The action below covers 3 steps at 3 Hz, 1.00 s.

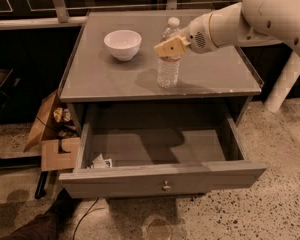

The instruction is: Pick water bottle from top drawer and place on counter

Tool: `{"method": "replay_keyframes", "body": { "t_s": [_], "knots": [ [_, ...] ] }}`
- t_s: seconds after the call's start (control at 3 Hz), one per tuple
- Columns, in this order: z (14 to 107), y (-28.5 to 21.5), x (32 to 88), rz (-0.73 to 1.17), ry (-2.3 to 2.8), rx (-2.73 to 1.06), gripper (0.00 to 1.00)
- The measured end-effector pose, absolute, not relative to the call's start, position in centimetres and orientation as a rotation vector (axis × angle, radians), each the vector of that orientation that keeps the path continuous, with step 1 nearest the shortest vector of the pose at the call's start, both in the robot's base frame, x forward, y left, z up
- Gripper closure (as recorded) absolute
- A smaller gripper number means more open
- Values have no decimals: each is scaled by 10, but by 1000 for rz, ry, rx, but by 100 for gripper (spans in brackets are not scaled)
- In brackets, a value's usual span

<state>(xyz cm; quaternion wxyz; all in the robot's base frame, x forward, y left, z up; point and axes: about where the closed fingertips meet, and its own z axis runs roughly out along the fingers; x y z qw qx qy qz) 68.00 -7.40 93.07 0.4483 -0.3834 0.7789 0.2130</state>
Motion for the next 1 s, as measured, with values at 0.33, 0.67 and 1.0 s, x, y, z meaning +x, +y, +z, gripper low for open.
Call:
{"method": "replay_keyframes", "body": {
  "t_s": [0.33, 0.67, 1.0],
  "knots": [
    [931, -74, 680, 527, 1927, -949, 7],
    [931, -74, 680, 527, 1927, -949, 0],
    [931, -74, 680, 527, 1927, -949, 0]
  ]
}}
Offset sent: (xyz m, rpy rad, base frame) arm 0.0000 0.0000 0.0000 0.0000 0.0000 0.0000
